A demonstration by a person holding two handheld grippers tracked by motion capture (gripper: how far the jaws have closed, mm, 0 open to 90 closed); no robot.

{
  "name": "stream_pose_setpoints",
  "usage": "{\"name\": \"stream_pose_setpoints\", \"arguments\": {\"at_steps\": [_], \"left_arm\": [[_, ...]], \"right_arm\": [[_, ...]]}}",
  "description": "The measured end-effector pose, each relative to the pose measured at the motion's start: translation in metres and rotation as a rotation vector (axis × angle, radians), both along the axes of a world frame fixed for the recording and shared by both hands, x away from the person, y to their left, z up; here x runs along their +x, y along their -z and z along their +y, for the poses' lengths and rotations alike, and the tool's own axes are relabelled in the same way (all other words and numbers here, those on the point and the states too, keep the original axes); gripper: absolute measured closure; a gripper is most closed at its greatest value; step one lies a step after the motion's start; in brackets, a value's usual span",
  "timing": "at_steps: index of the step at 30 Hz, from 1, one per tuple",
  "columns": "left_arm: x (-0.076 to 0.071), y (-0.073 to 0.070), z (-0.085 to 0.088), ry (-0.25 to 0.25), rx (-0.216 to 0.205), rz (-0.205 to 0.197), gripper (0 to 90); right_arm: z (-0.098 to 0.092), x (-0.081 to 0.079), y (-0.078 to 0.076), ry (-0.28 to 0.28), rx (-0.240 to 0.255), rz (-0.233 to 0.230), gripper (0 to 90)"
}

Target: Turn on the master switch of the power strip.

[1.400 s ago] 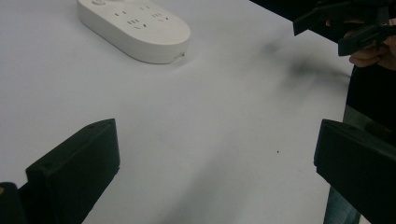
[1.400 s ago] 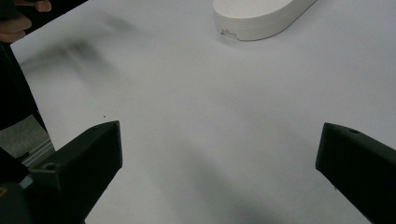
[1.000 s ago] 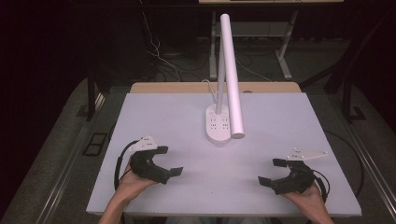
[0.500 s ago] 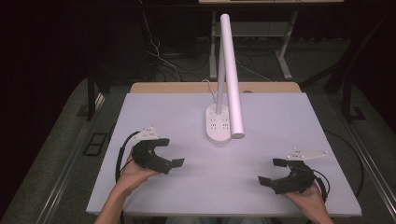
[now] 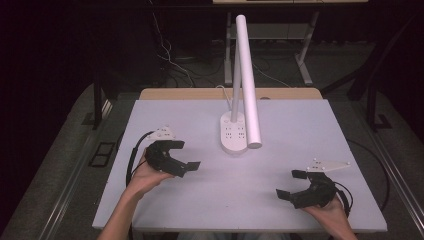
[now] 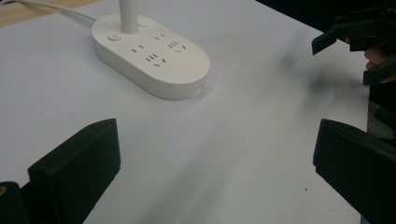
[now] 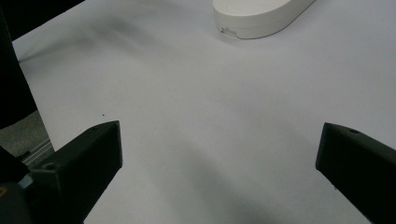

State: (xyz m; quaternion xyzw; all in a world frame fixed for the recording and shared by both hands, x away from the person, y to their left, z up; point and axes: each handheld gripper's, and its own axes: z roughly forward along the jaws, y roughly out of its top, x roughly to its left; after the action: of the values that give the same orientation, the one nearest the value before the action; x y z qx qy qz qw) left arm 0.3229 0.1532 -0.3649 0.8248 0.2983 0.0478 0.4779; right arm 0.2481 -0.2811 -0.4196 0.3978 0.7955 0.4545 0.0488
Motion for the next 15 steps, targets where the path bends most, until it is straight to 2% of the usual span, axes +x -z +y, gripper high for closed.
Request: {"name": "stream_pose_setpoints", "arguments": {"at_steps": [15], "left_arm": [[0.021, -0.019, -0.017, 0.032, 0.056, -0.017, 0.1]], "right_arm": [[0.000, 0.000, 0.001, -0.004, -0.001, 0.003, 0.0]]}}
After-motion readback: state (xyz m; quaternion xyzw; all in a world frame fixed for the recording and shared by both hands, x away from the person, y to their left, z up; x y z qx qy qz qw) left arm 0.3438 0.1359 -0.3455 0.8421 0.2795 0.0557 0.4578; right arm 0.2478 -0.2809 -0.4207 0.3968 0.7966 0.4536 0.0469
